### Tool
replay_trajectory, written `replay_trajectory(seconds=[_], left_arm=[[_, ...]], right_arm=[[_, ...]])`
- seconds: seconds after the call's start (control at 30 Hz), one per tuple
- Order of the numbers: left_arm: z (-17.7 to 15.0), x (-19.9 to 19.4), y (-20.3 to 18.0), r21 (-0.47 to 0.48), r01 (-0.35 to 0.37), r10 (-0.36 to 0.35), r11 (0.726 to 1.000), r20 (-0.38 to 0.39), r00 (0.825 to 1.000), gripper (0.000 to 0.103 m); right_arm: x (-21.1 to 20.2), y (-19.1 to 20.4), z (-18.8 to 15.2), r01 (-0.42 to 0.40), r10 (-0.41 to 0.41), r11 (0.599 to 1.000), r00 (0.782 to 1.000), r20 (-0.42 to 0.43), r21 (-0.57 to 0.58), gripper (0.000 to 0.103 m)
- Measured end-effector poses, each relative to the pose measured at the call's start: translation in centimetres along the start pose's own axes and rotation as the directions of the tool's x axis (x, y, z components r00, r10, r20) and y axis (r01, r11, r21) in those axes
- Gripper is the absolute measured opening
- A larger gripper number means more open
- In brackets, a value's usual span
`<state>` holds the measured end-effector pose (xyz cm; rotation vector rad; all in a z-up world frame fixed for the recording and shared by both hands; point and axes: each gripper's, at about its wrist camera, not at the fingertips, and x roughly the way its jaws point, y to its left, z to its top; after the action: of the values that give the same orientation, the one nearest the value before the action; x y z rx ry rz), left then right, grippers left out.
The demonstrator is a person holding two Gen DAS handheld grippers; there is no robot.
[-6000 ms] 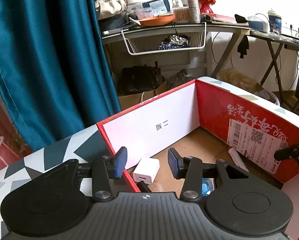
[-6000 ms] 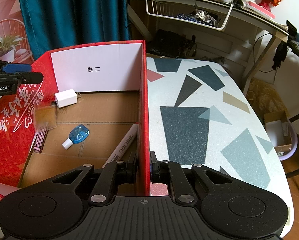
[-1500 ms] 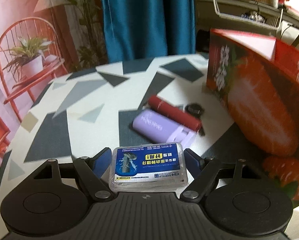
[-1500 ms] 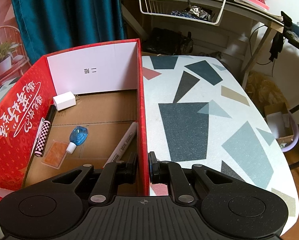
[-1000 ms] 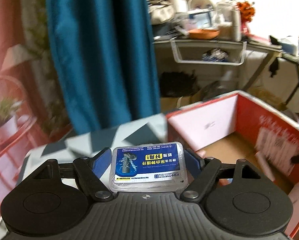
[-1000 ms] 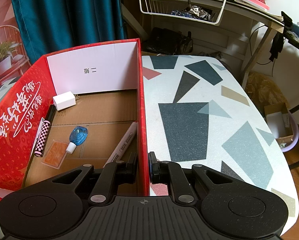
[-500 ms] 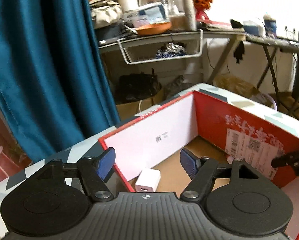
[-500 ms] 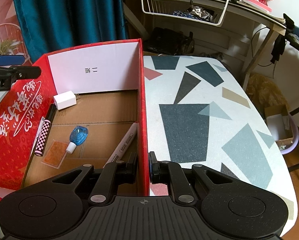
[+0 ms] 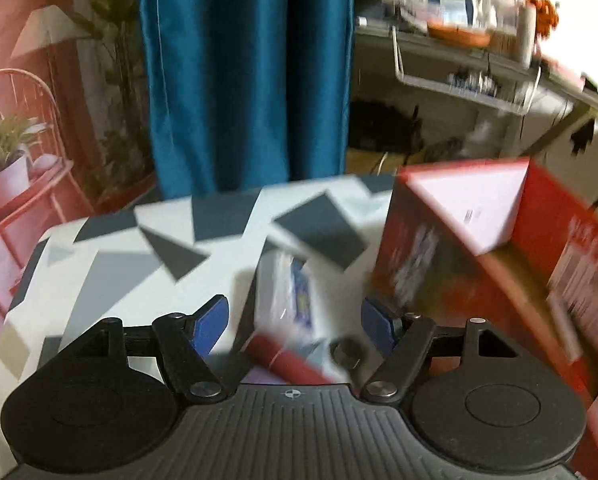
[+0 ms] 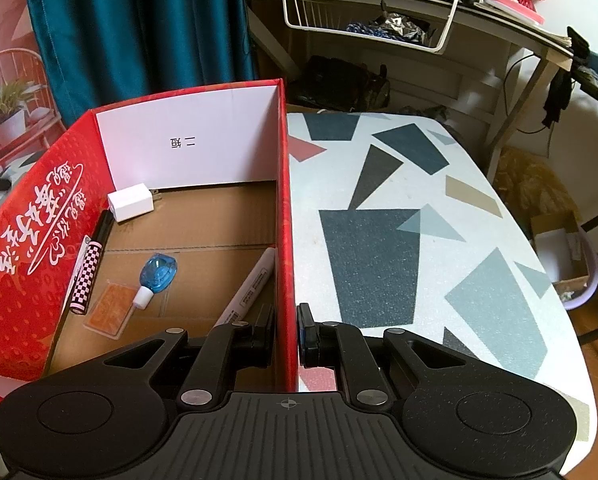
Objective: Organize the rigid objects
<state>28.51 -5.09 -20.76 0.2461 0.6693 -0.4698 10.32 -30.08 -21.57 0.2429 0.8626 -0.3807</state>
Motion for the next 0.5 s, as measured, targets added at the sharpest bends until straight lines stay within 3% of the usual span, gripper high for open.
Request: replay_trajectory(seconds=[0.13, 0.23, 0.37, 0.5], left_arm=[[-2.2, 0.8, 0.1, 0.088, 0.006, -0.002, 0.996, -0.038, 0.999, 0.085], [-3.1, 0.7, 1.4, 0.071, -0.001, 0.004, 0.997, -0.04, 0.999, 0.087], [-1.1, 1.3, 2.5, -0.038, -0.021, 0.021, 0.999, -0.003, 1.0, 0.087], [1.2, 4.0, 1.7, -0.028, -0.064, 0.063, 0.998, -0.01, 0.998, 0.087]], right_arm=[[0.0, 0.0, 0.0, 0.0, 0.0, 1.0, 1.0, -0.001, -0.001, 0.011], [0.0, 0.0, 0.0, 0.002, -0.002, 1.0, 1.0, -0.002, -0.004, 0.011], [0.1, 0.2, 0.0, 0.009, -0.009, 1.0, 1.0, -0.004, -0.01, 0.011], [0.2, 0.2, 0.1, 0.011, -0.011, 1.0, 1.0, -0.01, -0.015, 0.011]])
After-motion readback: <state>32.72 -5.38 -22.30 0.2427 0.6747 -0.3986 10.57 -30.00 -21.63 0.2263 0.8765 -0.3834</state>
